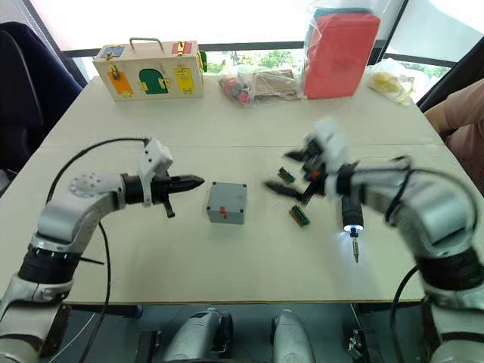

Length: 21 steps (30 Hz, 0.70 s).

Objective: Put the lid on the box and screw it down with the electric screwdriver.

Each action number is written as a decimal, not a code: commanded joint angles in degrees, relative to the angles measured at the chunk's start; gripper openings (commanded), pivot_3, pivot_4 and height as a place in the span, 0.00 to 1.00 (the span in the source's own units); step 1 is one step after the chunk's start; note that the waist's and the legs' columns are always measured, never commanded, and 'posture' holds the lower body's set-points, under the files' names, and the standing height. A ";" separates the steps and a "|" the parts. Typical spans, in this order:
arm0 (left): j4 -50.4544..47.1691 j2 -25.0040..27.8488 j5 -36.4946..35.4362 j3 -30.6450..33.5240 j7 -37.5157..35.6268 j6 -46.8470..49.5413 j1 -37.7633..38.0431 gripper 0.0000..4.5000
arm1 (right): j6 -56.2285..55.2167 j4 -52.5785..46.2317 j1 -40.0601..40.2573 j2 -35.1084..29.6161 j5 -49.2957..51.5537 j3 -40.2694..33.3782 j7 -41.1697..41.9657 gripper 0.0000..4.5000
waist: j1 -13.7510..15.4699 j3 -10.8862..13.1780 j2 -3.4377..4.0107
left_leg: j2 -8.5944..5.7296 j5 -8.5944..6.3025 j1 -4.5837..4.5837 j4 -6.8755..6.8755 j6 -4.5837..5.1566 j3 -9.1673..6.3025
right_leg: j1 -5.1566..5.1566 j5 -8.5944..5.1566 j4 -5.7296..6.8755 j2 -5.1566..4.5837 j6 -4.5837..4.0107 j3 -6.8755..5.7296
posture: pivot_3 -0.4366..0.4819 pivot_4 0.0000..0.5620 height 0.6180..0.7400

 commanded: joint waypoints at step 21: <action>8.07 -5.31 8.55 -9.40 -0.87 -6.62 -5.70 0.00 | 2.63 -3.04 2.96 9.86 -7.81 9.30 1.82 0.99 | 0.65 0.00 -0.06 | 0.00 0.01 0.00 -0.01 -0.06 -0.02 | -0.04 0.02 0.00 -0.04 -0.05 -0.02 | 0.48 0.27 1.00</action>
